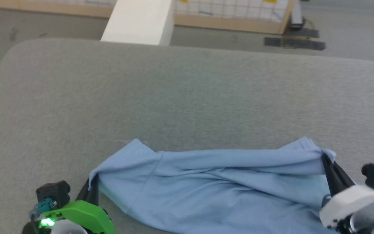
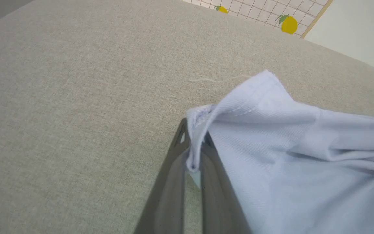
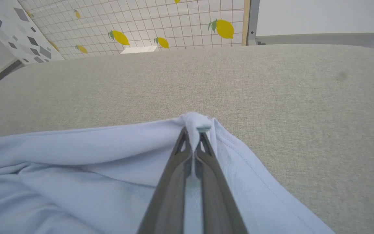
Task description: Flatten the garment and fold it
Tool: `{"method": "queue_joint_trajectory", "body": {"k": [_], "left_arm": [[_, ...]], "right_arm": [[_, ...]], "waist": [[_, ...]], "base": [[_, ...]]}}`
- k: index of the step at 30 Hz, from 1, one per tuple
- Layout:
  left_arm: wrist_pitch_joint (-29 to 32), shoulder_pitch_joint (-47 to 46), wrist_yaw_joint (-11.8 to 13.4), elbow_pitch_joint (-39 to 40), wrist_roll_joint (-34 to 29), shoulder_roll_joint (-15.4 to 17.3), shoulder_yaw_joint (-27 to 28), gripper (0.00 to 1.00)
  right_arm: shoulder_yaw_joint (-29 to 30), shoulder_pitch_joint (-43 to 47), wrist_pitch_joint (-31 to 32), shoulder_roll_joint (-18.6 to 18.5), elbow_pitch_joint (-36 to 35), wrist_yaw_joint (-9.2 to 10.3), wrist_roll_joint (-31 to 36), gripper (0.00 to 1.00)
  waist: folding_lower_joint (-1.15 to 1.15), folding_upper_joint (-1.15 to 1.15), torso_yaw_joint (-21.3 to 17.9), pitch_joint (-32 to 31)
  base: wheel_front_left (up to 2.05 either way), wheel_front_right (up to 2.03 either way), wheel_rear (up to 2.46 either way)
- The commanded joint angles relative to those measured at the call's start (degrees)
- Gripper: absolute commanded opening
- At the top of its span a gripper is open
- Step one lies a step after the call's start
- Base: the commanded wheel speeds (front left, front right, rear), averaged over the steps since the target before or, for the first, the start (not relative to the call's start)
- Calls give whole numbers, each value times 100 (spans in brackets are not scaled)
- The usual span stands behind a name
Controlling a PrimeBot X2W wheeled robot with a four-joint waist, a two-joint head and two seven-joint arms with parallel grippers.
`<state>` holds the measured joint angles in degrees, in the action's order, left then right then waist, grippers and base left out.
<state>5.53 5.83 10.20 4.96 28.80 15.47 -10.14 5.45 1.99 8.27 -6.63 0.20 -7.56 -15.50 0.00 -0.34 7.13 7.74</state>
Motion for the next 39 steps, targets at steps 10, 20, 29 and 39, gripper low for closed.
{"method": "queue_joint_trajectory", "body": {"k": [10,20,29,39], "left_arm": [[13,-1286,-394,306,2,476,213,0],[486,-4082,-886,12,356,627,263,0],[522,-6841,-770,-740,-114,837,360,0],[-505,-9504,-516,-1517,-650,1057,702,0]], "right_arm": [[398,11,756,-209,-1307,8,215,0],[-363,-2359,2095,-1666,-1671,8,58,0],[-1332,-5314,2532,-2219,-427,8,-156,0],[-1426,-8085,1861,-1904,924,8,729,0]], "waist": [[0,34,-630,-332],[0,34,-827,648],[0,34,-1104,1921],[0,34,-1302,2918]], "base": [[0,0,0],[0,0,0],[0,0,0],[0,0,0]]}}
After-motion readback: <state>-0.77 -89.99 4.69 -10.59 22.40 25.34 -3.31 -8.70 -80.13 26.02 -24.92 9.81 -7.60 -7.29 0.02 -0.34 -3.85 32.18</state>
